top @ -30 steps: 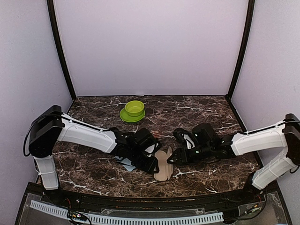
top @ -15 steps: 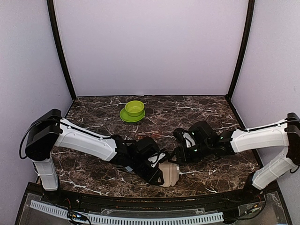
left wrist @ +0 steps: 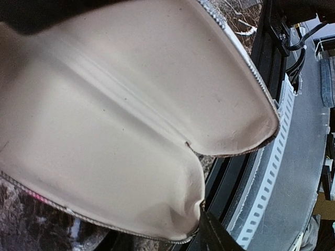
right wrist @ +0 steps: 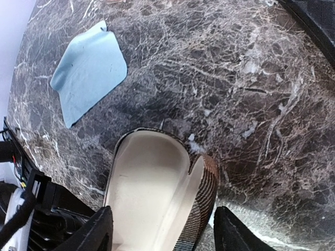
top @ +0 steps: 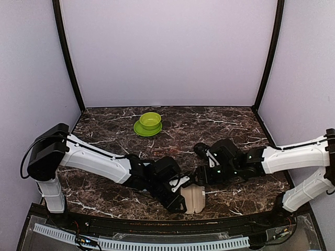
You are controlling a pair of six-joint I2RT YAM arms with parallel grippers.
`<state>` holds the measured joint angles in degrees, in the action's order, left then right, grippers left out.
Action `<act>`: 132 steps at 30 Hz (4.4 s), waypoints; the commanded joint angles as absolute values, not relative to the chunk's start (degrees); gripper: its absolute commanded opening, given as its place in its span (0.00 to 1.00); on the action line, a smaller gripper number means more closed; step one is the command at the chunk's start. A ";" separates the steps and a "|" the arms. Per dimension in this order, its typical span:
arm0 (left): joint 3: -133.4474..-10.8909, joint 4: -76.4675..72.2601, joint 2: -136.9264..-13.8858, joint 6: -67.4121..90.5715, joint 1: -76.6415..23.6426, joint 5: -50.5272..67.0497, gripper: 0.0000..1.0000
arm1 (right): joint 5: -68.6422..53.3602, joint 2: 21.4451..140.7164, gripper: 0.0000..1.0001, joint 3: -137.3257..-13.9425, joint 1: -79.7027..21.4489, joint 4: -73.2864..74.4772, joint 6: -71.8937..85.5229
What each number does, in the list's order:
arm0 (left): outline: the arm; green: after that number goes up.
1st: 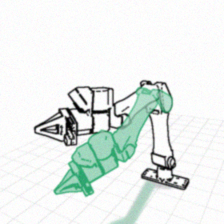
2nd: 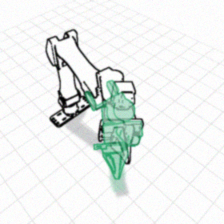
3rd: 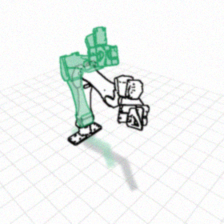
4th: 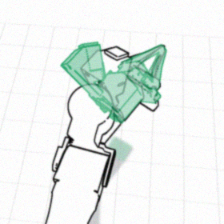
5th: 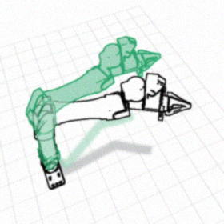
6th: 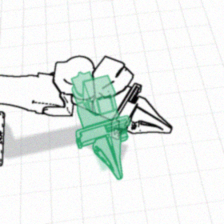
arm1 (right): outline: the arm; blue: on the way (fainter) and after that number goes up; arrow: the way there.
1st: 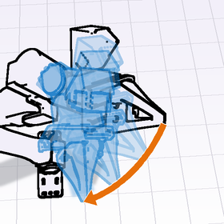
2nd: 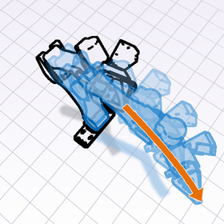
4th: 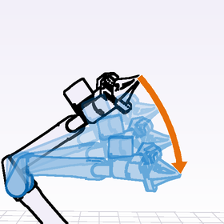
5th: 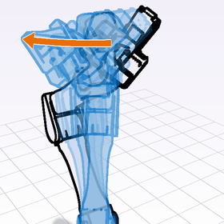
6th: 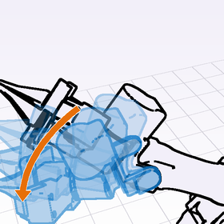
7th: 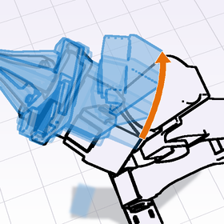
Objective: Organize the sunglasses
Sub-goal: Pass from the left arm to the right, then place the opened sunglasses case at the center of the board, then pick up the corner of the glasses cleaning cloth from the center of the board.
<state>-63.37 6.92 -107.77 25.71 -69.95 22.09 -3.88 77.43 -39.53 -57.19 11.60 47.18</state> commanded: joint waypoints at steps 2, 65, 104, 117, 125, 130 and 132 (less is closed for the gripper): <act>-62.73 6.97 -105.46 26.04 -70.31 19.50 0.45 | -1.04 76.64 0.59 -40.35 -62.02 12.48 51.23; -54.46 11.64 -90.01 27.27 -58.98 -1.44 0.74 | 26.58 106.32 0.19 -80.90 -57.32 55.81 3.73; -54.94 12.46 -91.10 26.79 -58.35 -4.34 0.75 | 17.40 93.75 0.61 -69.79 -57.04 39.38 9.94; -52.53 14.85 -88.95 26.39 -46.59 3.28 0.81 | -1.41 93.98 0.60 -64.87 -55.90 17.00 16.47; -44.58 11.65 -83.04 28.28 -46.60 2.65 0.75 | -11.68 105.93 0.49 -71.10 -56.04 10.91 17.70; -42.43 11.96 -80.67 29.00 -46.58 0.22 0.72 | -11.92 111.15 0.47 -74.38 -56.07 11.04 17.77; -41.83 11.02 -79.97 28.65 -46.67 0.49 0.70 | -10.58 112.59 0.47 -75.57 -56.07 11.68 17.50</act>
<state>-43.18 12.62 -82.63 28.34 -46.50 1.56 -10.33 110.61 -72.49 -56.21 13.54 17.10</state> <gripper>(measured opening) 0.710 0.469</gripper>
